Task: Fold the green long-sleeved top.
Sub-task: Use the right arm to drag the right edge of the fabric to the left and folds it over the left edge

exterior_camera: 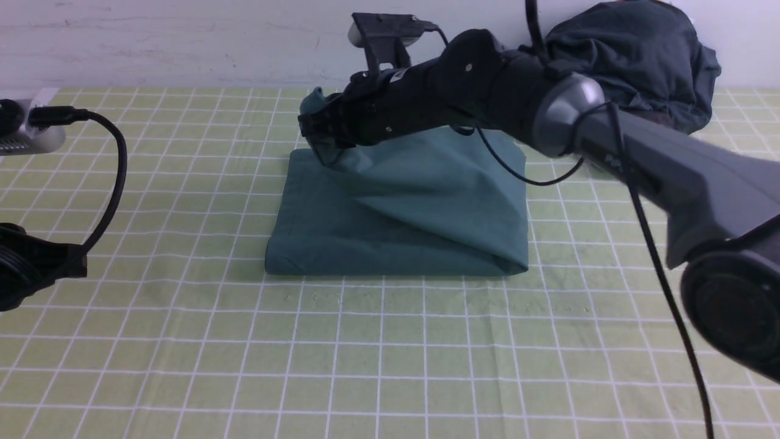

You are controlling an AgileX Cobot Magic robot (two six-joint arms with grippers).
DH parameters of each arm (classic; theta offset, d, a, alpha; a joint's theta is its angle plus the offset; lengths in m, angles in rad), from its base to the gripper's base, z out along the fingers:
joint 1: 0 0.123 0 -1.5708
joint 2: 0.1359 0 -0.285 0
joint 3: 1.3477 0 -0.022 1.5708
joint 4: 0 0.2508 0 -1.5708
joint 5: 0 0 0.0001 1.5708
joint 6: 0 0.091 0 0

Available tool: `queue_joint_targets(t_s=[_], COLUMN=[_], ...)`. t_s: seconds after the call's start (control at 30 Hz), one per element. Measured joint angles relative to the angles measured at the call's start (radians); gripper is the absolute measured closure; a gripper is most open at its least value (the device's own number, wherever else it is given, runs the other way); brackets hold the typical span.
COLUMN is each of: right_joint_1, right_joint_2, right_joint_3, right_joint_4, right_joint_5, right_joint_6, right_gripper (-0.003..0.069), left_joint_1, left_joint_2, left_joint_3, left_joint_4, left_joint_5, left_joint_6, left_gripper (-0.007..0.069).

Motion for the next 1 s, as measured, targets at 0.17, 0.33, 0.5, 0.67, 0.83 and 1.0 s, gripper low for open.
queue_joint_targets(t_s=[0.17, 0.33, 0.5, 0.67, 0.83, 1.0], right_joint_1=[0.011, 0.011, 0.014, 0.040, 0.096, 0.124], right_joint_2=[0.051, 0.055, 0.066, 0.147, 0.218, 0.169], right_joint_3=[-0.063, -0.113, -0.121, -0.121, -0.112, -0.120], right_joint_4=[0.000, -0.038, -0.070, -0.065, -0.061, -0.100], right_joint_5=[0.046, 0.073, 0.124, 0.116, 0.080, 0.112], right_joint_6=[0.003, 0.003, 0.043, 0.064, 0.062, 0.026], right_gripper=[0.0487, 0.0360, 0.0415, 0.0575, 0.0664, 0.0670], left_joint_1=[0.000, -0.001, -0.004, -0.011, -0.079, -0.142], left_joint_2=[0.000, 0.000, 0.000, -0.001, -0.092, -0.334], left_joint_3=[0.000, 0.000, 0.000, 0.000, 0.003, 0.064], left_joint_4=[-0.005, -0.005, -0.019, -0.048, -0.060, -0.064], left_joint_5=[0.000, 0.000, 0.000, 0.000, -0.042, -0.148], left_joint_6=[0.000, 0.000, 0.000, 0.006, 0.128, 0.268], left_gripper=[0.0628, 0.0628, 0.0628, 0.0628, 0.0628, 0.0628])
